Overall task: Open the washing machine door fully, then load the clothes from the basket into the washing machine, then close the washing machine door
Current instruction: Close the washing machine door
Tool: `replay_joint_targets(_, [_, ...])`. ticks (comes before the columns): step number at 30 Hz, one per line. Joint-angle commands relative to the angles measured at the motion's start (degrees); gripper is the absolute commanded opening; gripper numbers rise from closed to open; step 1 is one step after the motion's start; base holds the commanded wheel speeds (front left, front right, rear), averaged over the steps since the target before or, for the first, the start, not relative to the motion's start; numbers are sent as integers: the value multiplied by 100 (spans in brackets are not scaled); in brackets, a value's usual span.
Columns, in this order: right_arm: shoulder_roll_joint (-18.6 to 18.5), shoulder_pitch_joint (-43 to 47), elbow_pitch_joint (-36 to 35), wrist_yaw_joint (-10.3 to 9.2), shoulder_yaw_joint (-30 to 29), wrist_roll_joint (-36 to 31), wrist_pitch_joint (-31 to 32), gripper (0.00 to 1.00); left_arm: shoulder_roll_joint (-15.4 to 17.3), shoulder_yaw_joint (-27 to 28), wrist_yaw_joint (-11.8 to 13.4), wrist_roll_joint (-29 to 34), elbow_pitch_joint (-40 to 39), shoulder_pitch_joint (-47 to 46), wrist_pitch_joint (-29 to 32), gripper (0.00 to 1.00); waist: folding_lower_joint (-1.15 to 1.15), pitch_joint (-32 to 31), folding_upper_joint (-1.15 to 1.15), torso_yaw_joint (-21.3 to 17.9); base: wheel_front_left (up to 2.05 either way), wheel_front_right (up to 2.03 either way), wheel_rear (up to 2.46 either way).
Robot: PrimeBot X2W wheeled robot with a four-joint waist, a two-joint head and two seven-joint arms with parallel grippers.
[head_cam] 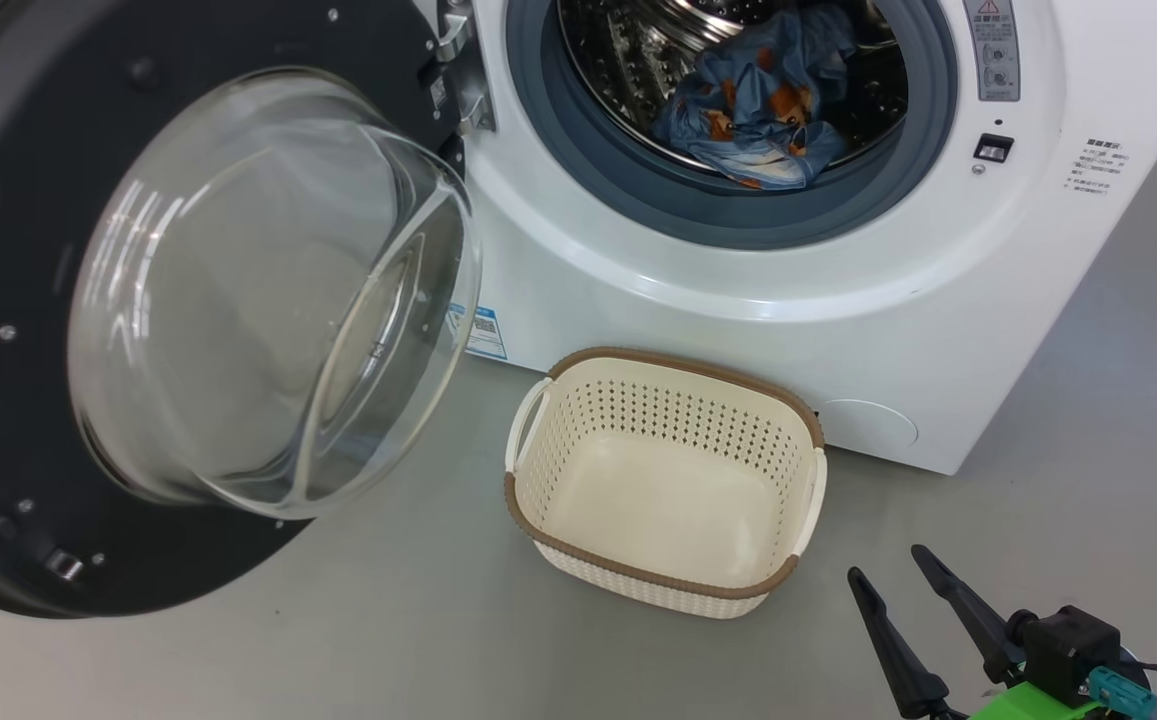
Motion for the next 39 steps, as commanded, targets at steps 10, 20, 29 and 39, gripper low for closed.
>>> replay_joint_targets(10, [94, -79, -127, 9, 61, 0, -28, 100, -282, -346, 30, -158, -1135, 498, 923, 0, 0, -11, 0, 131, 0, 0, 0])
replay_joint_targets(20, [309, -95, -141, 9, -24, -11, -28, 100, -842, -654, 337, -318, -2621, 1132, 1368, 0, 0, -30, 0, 83, 0, 0, 0])
replay_joint_targets(29, [532, -113, -161, 9, -93, 0, -28, 100, -1419, -1021, 729, -400, -4171, 1649, 1491, 0, 0, -124, 0, -177, 0, 0, 0])
replay_joint_targets(39, [697, -81, -164, 9, -134, -7, -28, 100, -1805, -1798, 752, -306, -4450, 1900, 1063, 0, 0, -212, 0, -781, 0, 0, 0])
